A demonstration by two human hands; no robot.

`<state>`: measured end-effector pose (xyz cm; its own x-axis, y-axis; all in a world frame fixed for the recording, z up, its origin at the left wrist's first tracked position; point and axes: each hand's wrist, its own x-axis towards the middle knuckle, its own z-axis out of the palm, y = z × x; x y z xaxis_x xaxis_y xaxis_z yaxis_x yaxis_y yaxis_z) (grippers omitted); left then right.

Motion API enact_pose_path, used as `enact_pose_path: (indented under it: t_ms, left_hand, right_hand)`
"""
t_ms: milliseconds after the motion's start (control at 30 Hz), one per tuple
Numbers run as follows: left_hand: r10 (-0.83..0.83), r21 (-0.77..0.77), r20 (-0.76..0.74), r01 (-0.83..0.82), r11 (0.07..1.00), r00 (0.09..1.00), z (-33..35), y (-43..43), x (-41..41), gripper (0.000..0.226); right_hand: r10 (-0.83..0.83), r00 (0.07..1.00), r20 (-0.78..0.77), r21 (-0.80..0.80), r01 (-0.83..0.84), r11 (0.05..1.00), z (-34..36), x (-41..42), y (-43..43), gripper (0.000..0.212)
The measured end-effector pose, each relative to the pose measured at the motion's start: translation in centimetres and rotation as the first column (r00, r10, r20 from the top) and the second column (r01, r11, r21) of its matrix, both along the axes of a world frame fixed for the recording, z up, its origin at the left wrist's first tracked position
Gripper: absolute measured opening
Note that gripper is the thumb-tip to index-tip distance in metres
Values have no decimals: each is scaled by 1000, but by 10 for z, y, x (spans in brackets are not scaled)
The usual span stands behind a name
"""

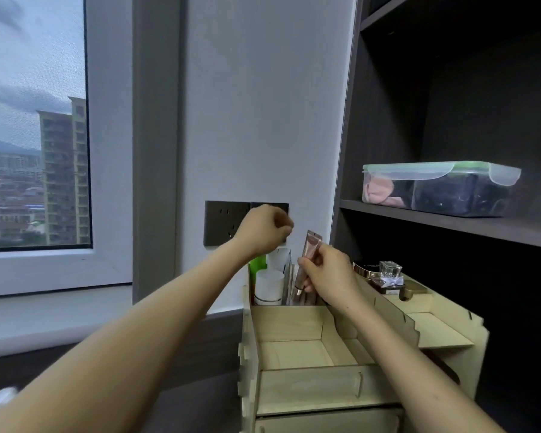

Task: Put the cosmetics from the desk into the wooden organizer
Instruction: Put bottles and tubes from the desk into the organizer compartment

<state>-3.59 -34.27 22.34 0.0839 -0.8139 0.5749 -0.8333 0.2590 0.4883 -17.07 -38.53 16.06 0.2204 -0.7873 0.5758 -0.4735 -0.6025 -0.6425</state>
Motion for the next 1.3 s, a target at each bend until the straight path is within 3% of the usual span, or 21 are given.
enact_pose_path:
  t_ms: [167, 300, 833, 967, 1100, 1200, 1300]
  left_hand:
    - [114, 181, 100, -131, 975, 988, -30, -3, 16, 23]
    - [133, 267, 108, -157, 951, 985, -44, -2, 21, 19]
    - [183, 135, -66, -173, 976, 981, -54, 17, 29, 15]
    - [179, 109, -81, -170, 979, 980, -39, 48, 39, 16]
    - [184, 73, -76, -178, 981, 980, -30, 109, 48, 15]
    - [173, 104, -63, -166, 981, 983, -42, 170, 60, 13]
    - [249, 162, -21, -243, 957, 968, -62, 233, 79, 10]
  right_hand:
    - [-91, 974, -209, -91, 74, 993, -5, 18, -1, 17]
    - [-147, 965, -215, -79, 132, 988, -9, 26, 2, 14]
    - [-179, 955, -236, -40, 175, 984, -2, 24, 15, 16]
    - [-213, 945, -248, -104, 192, 976, 11, 14, 42, 24]
    - [-101, 972, -211, -156, 68, 985, 15, 10, 90, 18]
    - [161, 965, -208, -40, -173, 984, 2, 17, 142, 13]
    - [357, 893, -273, 106, -340, 934, -30, 30, 190, 17]
